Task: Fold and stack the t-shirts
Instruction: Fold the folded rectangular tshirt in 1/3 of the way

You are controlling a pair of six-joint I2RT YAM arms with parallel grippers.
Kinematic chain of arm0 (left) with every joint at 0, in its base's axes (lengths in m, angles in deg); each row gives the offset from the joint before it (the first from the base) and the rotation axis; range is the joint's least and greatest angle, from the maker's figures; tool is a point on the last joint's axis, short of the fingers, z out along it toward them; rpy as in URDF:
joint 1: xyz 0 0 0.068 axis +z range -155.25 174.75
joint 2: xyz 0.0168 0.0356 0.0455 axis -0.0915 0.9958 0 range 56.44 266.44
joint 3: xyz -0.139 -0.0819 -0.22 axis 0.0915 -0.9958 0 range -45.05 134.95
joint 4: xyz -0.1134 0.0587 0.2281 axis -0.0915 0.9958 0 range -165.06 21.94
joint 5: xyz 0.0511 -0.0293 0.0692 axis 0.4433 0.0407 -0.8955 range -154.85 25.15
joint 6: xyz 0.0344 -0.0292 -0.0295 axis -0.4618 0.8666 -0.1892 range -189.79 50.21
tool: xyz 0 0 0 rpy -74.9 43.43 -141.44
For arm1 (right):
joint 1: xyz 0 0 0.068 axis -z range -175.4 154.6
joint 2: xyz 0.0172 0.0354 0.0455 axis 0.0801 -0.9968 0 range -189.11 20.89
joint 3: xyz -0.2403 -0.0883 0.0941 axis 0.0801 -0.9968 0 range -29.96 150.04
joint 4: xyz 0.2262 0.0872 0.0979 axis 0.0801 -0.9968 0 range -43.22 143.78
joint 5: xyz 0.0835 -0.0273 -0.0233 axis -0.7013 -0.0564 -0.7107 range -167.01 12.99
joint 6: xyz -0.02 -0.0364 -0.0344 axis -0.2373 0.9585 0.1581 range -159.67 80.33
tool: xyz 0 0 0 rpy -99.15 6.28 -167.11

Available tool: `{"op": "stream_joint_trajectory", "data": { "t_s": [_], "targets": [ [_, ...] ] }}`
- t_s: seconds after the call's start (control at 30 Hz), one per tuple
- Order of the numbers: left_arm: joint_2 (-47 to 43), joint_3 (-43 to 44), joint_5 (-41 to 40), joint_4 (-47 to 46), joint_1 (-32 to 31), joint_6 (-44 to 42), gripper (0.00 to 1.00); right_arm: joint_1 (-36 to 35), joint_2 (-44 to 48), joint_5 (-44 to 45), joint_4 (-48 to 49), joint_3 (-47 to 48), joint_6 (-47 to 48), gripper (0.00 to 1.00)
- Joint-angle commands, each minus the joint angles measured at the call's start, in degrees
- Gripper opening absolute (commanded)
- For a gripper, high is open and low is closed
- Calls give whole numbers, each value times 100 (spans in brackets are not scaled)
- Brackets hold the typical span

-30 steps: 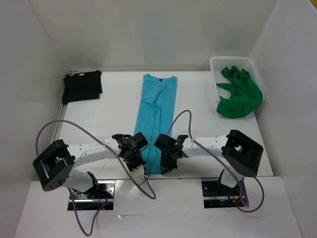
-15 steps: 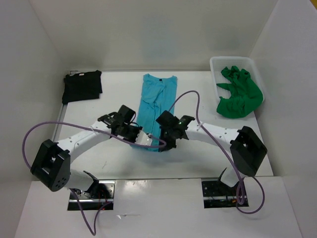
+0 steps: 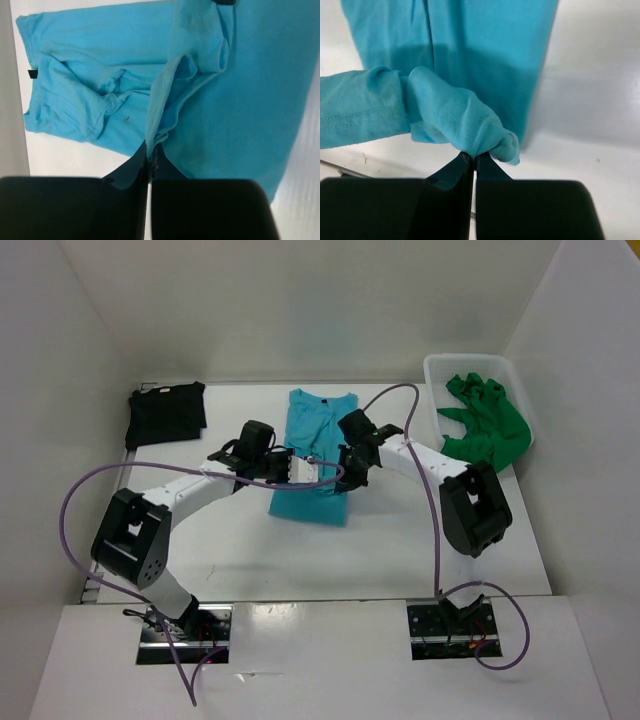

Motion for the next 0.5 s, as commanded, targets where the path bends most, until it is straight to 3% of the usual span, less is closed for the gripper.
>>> {"op": "stream_joint_trajectory", "data": {
  "t_s": [0.0,0.17,0.47],
  "targets": [
    [303,340,188,-451,5,200,0,206,-384,-255,-57,468,506,0],
    [655,217,-111,-1205,58,287,0,522,-798,-466,-57,907,718,0],
    [1112,288,-164,-1540,119,350,0,725,-1649,-888,-110,1627,1113,0]
  ]
}}
